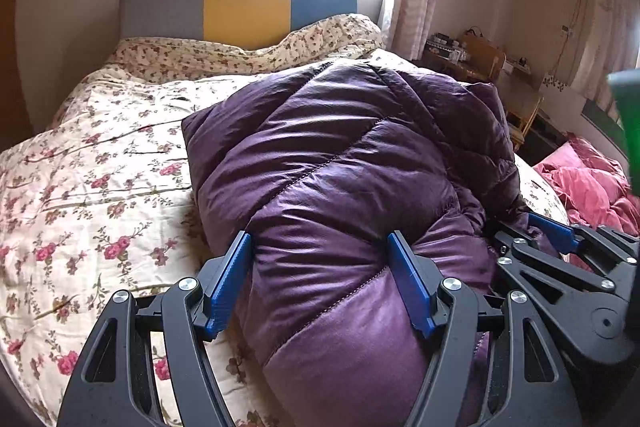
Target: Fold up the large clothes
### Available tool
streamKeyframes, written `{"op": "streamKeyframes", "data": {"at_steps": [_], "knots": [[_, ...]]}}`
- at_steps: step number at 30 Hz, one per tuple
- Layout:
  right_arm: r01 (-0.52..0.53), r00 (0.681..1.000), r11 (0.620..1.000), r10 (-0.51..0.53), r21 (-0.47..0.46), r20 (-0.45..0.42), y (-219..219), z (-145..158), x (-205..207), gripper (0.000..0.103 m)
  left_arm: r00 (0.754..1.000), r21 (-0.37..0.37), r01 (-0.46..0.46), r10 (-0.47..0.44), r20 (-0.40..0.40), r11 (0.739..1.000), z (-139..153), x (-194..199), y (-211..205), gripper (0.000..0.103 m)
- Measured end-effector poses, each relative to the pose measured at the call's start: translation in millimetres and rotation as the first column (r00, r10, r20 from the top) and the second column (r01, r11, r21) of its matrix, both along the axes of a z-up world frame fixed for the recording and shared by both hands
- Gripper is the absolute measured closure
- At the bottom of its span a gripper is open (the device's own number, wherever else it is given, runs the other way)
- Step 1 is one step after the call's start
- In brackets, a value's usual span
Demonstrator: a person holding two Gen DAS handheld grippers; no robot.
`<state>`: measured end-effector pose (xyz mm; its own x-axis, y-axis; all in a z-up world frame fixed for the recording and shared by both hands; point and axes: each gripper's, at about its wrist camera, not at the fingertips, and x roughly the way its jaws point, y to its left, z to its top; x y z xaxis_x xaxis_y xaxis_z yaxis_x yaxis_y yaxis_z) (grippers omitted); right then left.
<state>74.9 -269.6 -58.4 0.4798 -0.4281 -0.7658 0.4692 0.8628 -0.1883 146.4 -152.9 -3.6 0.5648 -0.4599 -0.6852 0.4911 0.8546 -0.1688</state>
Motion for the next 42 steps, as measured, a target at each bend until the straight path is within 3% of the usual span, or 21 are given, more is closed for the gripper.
{"op": "streamKeyframes", "data": {"at_steps": [12,19,24,34,38,42], "knots": [[0.023,1.0,0.992,-0.024,0.121,0.012,-30.2,-42.0,0.8,0.07,0.999,0.017,0.007,-0.007,-0.047,1.0,-27.2,5.3,-22.4,0.034],[0.025,0.999,0.994,-0.027,0.107,0.019,-25.4,-29.9,3.0,0.07,0.998,0.011,0.007,-0.006,-0.061,1.0,-18.7,9.2,-21.0,0.034],[0.03,0.999,0.992,-0.034,0.125,0.03,-21.4,-8.8,4.4,0.067,0.997,-0.038,-0.049,0.047,-0.063,0.998,0.9,21.9,-7.4,0.034],[0.013,0.99,0.993,-0.03,0.119,0.136,-15.2,41.9,20.6,0.067,0.993,-0.038,-0.105,0.103,-0.061,0.994,10.5,42.7,0.1,0.034],[0.024,0.991,0.996,-0.036,0.091,0.128,-13.8,37.9,34.3,0.067,0.992,-0.035,-0.113,0.111,-0.062,0.993,10.5,45.7,-3.9,0.034],[0.029,0.999,0.999,-0.031,0.045,0.04,-18.7,9.8,39.4,0.068,0.993,-0.009,-0.097,0.096,-0.067,0.995,4.6,50.0,-12.8,0.034]]}}
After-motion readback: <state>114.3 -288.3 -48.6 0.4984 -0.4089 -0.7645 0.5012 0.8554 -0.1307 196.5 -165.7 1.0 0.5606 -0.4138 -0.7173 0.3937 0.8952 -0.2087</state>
